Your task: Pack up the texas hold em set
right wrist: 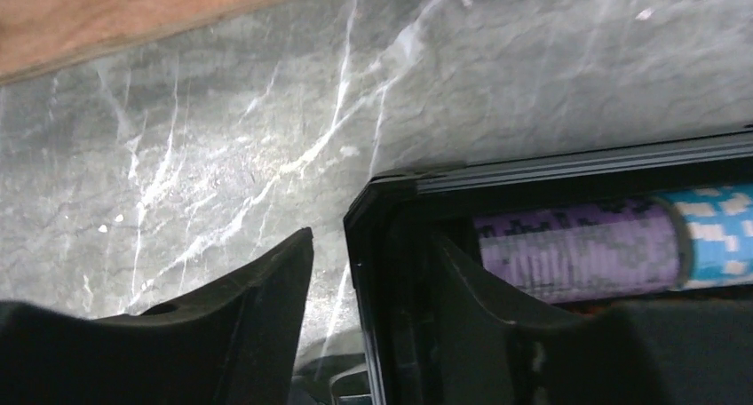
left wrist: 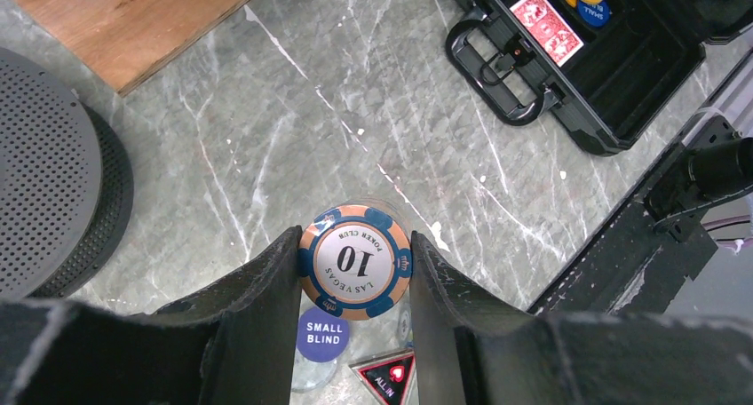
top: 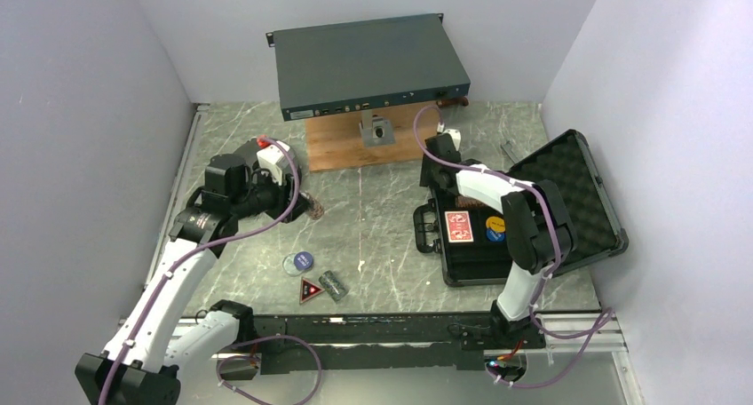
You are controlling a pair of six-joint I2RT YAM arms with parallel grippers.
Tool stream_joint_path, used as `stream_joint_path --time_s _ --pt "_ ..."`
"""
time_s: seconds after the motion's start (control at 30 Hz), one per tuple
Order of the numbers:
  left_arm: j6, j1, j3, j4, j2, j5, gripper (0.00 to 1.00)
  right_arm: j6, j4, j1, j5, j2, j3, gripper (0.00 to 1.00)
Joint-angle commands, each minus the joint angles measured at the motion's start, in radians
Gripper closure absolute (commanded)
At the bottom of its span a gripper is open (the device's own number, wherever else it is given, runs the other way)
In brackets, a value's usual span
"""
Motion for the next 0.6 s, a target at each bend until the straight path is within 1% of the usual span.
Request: stream_joint_path --time_s 0.0,0.07,0.13,0.17,0.27,0.3,0.4,0.47,0.57 --pt "0.018 0.004 0.063 0.051 -0.029 -0.012 1.0 0.015 -0.024 0.007 -0.087 0.034 0.018 0.49" --pt "0.018 0.004 0.062 0.051 -0.031 -0.014 1.0 0.021 -0.028 0.012 -0.107 0.047 0.025 0.51" --pt "0.018 0.004 0.062 0.052 -0.034 -0.016 1.0 0.018 -0.023 0.019 -0.117 0.06 0.029 0.56" --pt "0.018 0.004 0.062 0.051 -0.035 -0.017 1.0 0.014 -0.02 0.024 -0.125 0.069 0.032 0.63" --pt "0.019 0.004 0.064 0.051 -0.035 -0.021 1.0 -0.009 -0.005 0.042 -0.177 0.097 0.05 0.95" --pt "0.019 0.004 0.064 0.051 -0.036 -0.022 1.0 -0.022 0.0 0.055 -0.187 0.103 0.056 1.0" --pt "0.02 0.004 0.064 0.051 -0.036 -0.03 1.0 -0.041 0.018 0.092 -0.201 0.115 0.079 1.0" --pt "0.018 0.004 0.062 0.051 -0.039 -0.036 1.0 -0.057 0.046 0.122 -0.237 0.119 0.093 1.0" --pt "0.018 0.004 0.061 0.052 -0.042 -0.042 1.0 -0.102 0.074 0.206 -0.256 0.137 0.137 1.0"
